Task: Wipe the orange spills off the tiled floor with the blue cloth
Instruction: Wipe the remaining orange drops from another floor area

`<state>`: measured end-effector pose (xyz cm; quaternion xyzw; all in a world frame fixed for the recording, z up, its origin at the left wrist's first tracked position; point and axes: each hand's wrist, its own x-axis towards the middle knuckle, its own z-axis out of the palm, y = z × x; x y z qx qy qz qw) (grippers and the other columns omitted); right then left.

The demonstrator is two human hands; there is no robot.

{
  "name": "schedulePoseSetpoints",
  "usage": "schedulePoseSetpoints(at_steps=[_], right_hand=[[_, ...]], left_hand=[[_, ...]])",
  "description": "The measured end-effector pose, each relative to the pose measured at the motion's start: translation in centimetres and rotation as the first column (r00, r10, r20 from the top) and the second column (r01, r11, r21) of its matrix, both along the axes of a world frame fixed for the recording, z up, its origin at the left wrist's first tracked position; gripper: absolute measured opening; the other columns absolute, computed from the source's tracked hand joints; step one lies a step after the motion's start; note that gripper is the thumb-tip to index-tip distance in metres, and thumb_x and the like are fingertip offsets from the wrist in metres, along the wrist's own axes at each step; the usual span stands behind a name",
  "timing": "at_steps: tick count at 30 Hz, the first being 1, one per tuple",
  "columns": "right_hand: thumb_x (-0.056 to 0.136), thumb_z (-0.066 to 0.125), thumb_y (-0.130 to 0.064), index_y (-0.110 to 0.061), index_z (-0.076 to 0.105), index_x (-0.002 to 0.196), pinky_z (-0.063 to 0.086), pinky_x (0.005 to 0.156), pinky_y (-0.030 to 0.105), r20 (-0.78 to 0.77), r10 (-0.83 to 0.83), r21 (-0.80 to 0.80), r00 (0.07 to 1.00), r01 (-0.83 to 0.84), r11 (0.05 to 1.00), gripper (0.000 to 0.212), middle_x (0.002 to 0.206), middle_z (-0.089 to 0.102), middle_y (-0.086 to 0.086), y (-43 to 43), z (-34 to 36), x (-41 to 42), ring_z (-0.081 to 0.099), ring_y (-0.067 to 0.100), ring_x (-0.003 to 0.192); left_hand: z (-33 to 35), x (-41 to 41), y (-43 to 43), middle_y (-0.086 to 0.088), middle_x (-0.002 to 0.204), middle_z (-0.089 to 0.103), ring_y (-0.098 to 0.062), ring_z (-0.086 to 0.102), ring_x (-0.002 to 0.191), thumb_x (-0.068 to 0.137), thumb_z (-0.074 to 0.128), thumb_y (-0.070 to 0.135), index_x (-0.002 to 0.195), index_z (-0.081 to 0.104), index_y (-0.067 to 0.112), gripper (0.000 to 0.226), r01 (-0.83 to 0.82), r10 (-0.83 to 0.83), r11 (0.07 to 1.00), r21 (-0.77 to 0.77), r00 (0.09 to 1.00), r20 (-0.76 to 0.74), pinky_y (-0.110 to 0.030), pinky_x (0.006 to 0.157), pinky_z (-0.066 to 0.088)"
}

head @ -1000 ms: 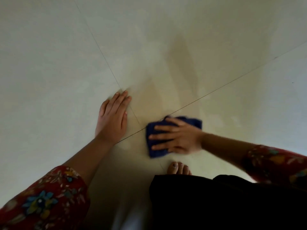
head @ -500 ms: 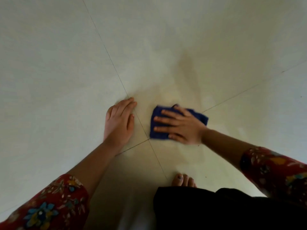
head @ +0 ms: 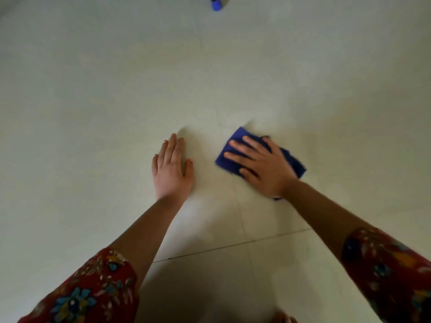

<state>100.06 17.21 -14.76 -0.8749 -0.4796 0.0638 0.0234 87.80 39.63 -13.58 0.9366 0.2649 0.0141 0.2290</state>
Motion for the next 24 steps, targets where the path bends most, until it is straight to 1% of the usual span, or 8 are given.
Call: schedulePoseSetpoints(at_steps=[5, 7, 9, 12, 15, 19, 22, 24], right_hand=[[0.096, 0.018, -0.045, -0.038, 0.022, 0.151, 0.011, 0.114, 0.057, 0.004, -0.546, 0.045, 0.838, 0.545, 0.837, 0.056, 0.162, 0.017, -0.006, 2.7, -0.5, 6.8, 0.015, 0.022, 0.149], [0.094, 0.022, -0.044, -0.035, 0.027, 0.15, 0.014, 0.113, 0.059, 0.022, -0.474, 0.065, 0.88, 0.472, 0.879, 0.057, 0.161, 0.022, -0.003, 5.8, -0.3, 5.1, 0.02, 0.025, 0.147], [0.096, 0.027, -0.042, -0.035, 0.031, 0.149, 0.017, 0.113, 0.059, 0.048, -0.228, 0.086, 0.973, 0.223, 0.971, 0.054, 0.159, 0.026, -0.003, 7.2, -0.6, 2.0, 0.024, 0.025, 0.146], [0.101, 0.026, -0.044, -0.039, 0.021, 0.151, 0.009, 0.117, 0.052, 0.016, 0.061, 0.037, 0.998, -0.061, 0.997, 0.051, 0.161, 0.017, -0.01, 5.0, -0.5, 0.3, 0.014, 0.018, 0.149], [0.098, 0.024, -0.045, -0.04, 0.024, 0.15, 0.017, 0.115, 0.052, 0.044, -0.202, 0.032, 0.978, 0.201, 0.979, 0.052, 0.16, 0.023, -0.01, 0.1, -0.5, 5.9, 0.021, 0.018, 0.147], [0.1, 0.022, -0.044, -0.039, 0.015, 0.153, 0.012, 0.116, 0.054, 0.023, -0.794, -0.026, 0.607, 0.795, 0.607, 0.053, 0.163, 0.01, -0.008, -12.8, 0.3, 12.8, 0.01, 0.018, 0.149], [0.102, 0.019, -0.044, -0.038, 0.003, 0.154, 0.004, 0.117, 0.057, -0.02, -0.953, -0.077, 0.302, 0.95, 0.302, 0.055, 0.164, -0.002, -0.008, -17.2, 1.0, 12.3, -0.001, 0.018, 0.15], [0.102, 0.022, -0.044, -0.036, 0.006, 0.154, 0.003, 0.117, 0.057, 0.005, -0.931, -0.034, 0.366, 0.93, 0.365, 0.055, 0.164, 0.0, -0.007, -15.2, 0.6, 10.2, -0.001, 0.019, 0.15]], left_hand=[[-0.5, -0.5, 1.3, 0.005, 0.161, 0.017, -0.015, 0.01, 0.149, 0.098, 0.043, 0.031, 0.152, 0.027, 0.021, 0.057, -0.029, 0.029, 1.0, 0.0, 0.999, -0.016, -0.036, 0.12, 0.007], [-0.3, -0.2, 0.7, 0.004, 0.16, 0.021, -0.016, 0.013, 0.149, 0.096, 0.038, 0.034, 0.151, 0.03, 0.021, 0.057, -0.037, 0.038, 0.999, -0.025, 0.999, 0.012, -0.037, 0.12, 0.008], [0.1, 0.6, -0.2, 0.004, 0.159, 0.024, -0.017, 0.016, 0.148, 0.093, 0.034, 0.033, 0.15, 0.032, 0.02, 0.058, -0.047, 0.052, 0.996, -0.076, 0.997, 0.057, -0.038, 0.12, 0.01], [0.6, 1.9, -1.2, -0.001, 0.156, 0.032, -0.02, 0.024, 0.146, 0.092, 0.032, 0.029, 0.147, 0.038, 0.016, 0.057, -0.02, 0.039, 0.991, -0.129, 0.989, 0.145, -0.039, 0.12, 0.017], [1.0, 3.6, -3.2, -0.002, 0.155, 0.035, -0.021, 0.026, 0.145, 0.091, 0.029, 0.034, 0.147, 0.038, 0.016, 0.059, 0.072, -0.045, 0.984, -0.162, 0.985, 0.165, -0.04, 0.119, 0.021], [0.9, 7.0, -7.8, 0.002, 0.159, 0.025, -0.017, 0.018, 0.148, 0.096, 0.035, 0.032, 0.151, 0.03, 0.02, 0.057, 0.299, -0.293, 0.942, -0.15, 0.954, 0.065, -0.039, 0.12, 0.017], [1.1, 8.7, -11.1, 0.005, 0.16, 0.021, -0.015, 0.015, 0.148, 0.097, 0.037, 0.035, 0.152, 0.026, 0.024, 0.057, 0.467, -0.467, 0.875, -0.128, 0.884, 0.025, -0.037, 0.121, 0.014], [1.2, 9.6, -12.7, 0.006, 0.16, 0.022, -0.015, 0.017, 0.148, 0.092, 0.028, 0.043, 0.151, 0.027, 0.025, 0.062, 0.568, -0.568, 0.818, -0.095, 0.823, 0.023, -0.038, 0.12, 0.016]])
